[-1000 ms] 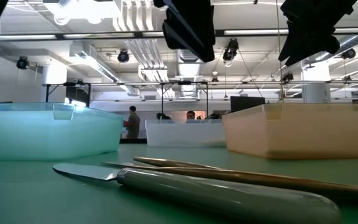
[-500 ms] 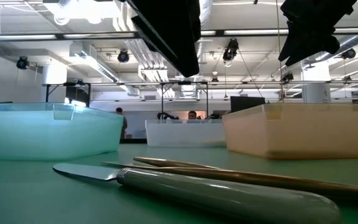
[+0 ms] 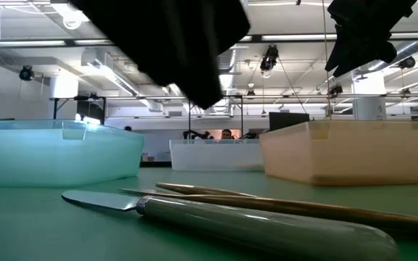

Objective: Sort silverware by color (type)
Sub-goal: Put the gray knife into the orange bin

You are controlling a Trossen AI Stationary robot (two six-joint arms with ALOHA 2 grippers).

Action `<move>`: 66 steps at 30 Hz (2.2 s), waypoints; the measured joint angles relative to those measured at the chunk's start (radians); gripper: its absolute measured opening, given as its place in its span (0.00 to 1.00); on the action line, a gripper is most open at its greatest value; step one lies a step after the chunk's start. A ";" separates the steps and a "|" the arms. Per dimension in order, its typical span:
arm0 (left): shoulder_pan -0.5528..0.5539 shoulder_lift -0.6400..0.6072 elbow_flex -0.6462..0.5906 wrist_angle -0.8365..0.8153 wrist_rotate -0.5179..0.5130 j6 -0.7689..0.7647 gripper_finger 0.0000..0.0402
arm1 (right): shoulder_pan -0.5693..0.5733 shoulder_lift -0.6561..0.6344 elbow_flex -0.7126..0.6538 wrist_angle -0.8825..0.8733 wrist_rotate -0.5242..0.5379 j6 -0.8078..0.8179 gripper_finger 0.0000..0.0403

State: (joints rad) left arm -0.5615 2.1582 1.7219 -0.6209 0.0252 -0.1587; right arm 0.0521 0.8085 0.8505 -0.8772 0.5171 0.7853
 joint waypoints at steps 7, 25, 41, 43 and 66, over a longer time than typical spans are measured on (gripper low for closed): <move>0.004 0.035 0.000 0.098 0.011 0.055 0.23 | 0.000 0.000 0.000 0.000 0.000 0.000 0.38; 0.011 0.115 -0.001 0.245 0.010 0.155 0.23 | 0.000 0.000 0.000 0.000 0.000 0.000 0.38; 0.030 0.149 -0.003 0.242 0.006 0.181 0.23 | 0.000 0.000 0.000 0.000 0.000 0.000 0.38; 0.030 0.149 -0.010 0.247 0.005 0.181 0.23 | 0.000 0.000 0.000 0.000 0.000 0.000 0.38; 0.037 0.144 -0.007 0.239 0.030 0.119 0.06 | 0.000 0.000 0.000 0.000 0.000 0.000 0.38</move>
State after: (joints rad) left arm -0.5247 2.3024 1.7149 -0.3822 0.0551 -0.0399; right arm 0.0517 0.8085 0.8505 -0.8768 0.5171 0.7853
